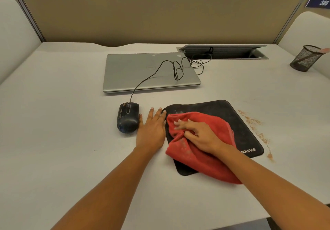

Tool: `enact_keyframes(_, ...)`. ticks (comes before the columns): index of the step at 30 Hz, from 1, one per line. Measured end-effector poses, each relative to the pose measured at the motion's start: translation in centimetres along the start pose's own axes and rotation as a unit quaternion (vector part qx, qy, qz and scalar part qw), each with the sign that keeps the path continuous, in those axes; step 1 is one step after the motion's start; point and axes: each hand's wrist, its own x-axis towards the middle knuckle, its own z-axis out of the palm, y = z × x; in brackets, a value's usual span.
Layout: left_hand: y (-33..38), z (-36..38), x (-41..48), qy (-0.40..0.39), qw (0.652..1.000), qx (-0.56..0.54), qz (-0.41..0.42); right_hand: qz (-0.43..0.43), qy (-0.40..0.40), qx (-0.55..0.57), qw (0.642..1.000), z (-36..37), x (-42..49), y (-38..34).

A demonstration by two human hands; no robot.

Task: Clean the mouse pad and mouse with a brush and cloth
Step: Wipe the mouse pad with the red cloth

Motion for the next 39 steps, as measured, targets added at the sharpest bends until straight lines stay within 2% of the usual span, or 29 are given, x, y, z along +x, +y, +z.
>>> enact_keyframes(5,0.1,0.1,0.0,0.001,1.0,0.011,-0.002,-0.001,-0.104,0.084,0.991,-1.0,-2.1,0.0)
enact_keyframes(6,0.0,0.1,0.0,0.0,1.0,0.01,-0.002,0.002,-0.106,0.098,0.99,-1.5,-2.0,-0.3)
enact_keyframes(10,-0.2,0.0,-0.1,-0.005,1.0,-0.009,0.004,0.002,0.057,0.135,0.989,-3.3,0.5,-0.8)
enact_keyframes(11,-0.2,0.0,-0.1,-0.003,1.0,-0.013,0.003,0.009,0.065,0.131,0.989,-3.5,1.3,-0.9)
enact_keyframes(14,0.0,0.0,-0.1,0.004,1.0,-0.01,0.005,0.04,0.019,0.058,0.997,-2.7,3.0,-0.5)
enact_keyframes(19,0.0,0.0,-0.1,0.003,1.0,-0.01,0.008,0.061,0.036,-0.108,0.992,0.7,3.2,0.6)
enact_keyframes(24,0.0,0.0,0.0,0.002,1.0,-0.002,0.007,0.042,0.021,-0.06,0.997,0.5,2.3,-0.1)
enact_keyframes(29,-0.1,0.1,0.0,-0.001,1.0,0.023,0.009,0.005,-0.03,0.003,1.0,0.1,-0.9,-0.7)
enact_keyframes(34,0.0,0.0,0.0,-0.006,1.0,0.012,0.005,0.009,-0.097,0.077,0.992,-1.3,-4.0,-0.9)
enact_keyframes(36,-0.1,0.0,0.0,-0.011,1.0,0.011,0.007,0.023,-0.058,0.132,0.989,-2.0,-4.0,-1.1)
enact_keyframes(38,-0.1,-0.1,-0.1,-0.011,1.0,0.005,0.011,0.036,0.06,0.174,0.982,-2.5,-3.0,-1.0)
enact_keyframes(39,0.0,-0.1,-0.1,-0.01,1.0,0.003,0.013,0.042,0.11,0.158,0.98,-2.6,-2.2,-0.9)
